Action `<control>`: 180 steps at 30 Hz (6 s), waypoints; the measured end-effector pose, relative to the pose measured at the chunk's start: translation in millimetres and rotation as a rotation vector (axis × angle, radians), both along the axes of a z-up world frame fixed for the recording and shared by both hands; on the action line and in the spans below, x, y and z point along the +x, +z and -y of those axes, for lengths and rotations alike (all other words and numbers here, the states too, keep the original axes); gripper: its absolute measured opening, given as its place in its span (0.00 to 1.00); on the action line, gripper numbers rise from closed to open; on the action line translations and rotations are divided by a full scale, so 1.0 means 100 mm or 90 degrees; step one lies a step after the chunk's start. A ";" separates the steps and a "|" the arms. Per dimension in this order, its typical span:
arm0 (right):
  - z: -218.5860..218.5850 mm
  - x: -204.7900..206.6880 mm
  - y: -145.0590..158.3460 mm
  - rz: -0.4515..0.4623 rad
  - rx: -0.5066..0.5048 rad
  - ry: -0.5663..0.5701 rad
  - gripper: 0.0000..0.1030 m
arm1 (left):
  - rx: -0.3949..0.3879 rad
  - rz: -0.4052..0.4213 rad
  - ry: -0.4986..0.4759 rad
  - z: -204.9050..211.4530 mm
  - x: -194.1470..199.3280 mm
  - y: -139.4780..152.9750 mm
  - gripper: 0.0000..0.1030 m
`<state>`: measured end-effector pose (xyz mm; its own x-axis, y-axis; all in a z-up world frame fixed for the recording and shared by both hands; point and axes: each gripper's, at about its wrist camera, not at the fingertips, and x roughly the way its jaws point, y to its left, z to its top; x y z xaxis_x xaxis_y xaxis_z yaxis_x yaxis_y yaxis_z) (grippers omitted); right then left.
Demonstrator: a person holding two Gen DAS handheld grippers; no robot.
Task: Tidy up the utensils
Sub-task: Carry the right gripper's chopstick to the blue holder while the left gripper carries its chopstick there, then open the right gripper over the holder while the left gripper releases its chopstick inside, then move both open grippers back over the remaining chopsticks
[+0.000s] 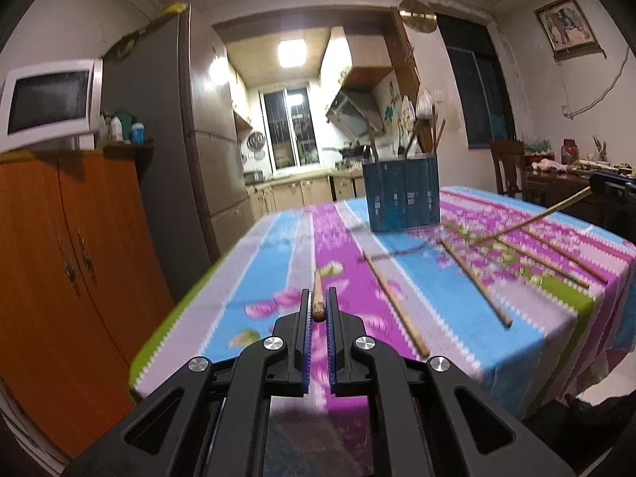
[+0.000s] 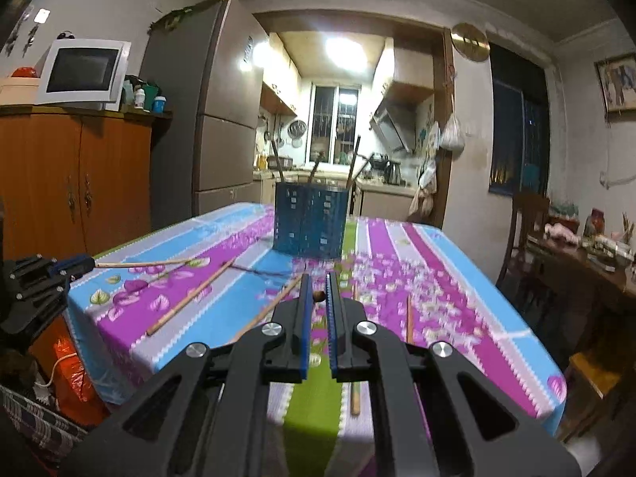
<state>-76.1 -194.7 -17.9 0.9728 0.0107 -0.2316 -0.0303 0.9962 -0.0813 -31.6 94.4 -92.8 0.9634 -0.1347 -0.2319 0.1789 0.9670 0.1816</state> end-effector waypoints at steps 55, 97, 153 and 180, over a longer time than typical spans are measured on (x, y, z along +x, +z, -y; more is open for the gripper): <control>0.30 1.11 1.28 0.107 -0.053 0.066 0.05 | -0.041 -0.012 -0.103 0.18 1.38 1.51 0.07; 0.70 2.02 2.35 0.150 0.114 0.112 0.05 | -0.074 -0.023 -0.247 1.09 2.39 3.01 0.07; 1.83 0.05 1.01 0.050 0.010 -0.223 0.76 | 0.013 -0.019 -0.085 -0.08 0.97 1.53 0.43; 0.34 0.13 -0.66 -0.232 -0.050 -0.034 0.16 | 0.030 -0.213 -0.094 0.57 0.37 -0.42 0.27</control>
